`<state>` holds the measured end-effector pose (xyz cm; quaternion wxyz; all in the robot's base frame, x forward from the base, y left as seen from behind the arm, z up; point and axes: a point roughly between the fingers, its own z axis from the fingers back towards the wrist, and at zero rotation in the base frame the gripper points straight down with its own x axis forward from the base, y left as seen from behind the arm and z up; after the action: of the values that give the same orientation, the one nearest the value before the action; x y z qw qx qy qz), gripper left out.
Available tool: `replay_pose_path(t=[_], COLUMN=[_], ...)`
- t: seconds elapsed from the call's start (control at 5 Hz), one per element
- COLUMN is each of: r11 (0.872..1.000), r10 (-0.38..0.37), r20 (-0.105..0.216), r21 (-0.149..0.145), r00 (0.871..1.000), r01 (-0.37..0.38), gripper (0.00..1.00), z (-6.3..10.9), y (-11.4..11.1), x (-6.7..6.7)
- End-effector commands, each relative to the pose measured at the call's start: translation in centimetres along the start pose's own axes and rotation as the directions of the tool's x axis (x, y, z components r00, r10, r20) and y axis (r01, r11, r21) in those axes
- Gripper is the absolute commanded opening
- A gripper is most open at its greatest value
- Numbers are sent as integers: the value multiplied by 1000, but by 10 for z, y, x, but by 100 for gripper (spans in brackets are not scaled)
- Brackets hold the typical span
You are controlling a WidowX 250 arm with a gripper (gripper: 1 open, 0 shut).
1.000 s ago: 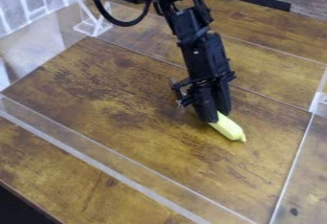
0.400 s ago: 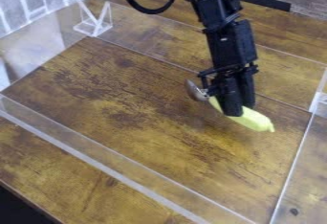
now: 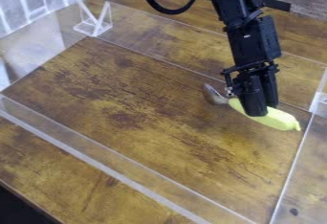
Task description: Move the green spoon to the right
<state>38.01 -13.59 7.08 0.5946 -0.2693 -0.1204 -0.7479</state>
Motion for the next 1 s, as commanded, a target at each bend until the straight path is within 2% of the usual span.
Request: replay_pose_path(t=[0.0, 0.2, 0.4, 0.6, 0.8], r11=[997, 998, 999, 999, 999], r10=[-58, -66, -34, -2, 20], r20=[-7, -7, -3, -1, -1], r21=[45, 25, 38, 50, 48], r00=[998, 998, 999, 1000, 1000], r01=[58, 66, 34, 2, -19], gripper=[100, 0, 100, 0, 0], z=[19, 21, 30, 44, 50], y=[1, -3, -7, -13, -10], x=[11, 4, 3, 5, 13])
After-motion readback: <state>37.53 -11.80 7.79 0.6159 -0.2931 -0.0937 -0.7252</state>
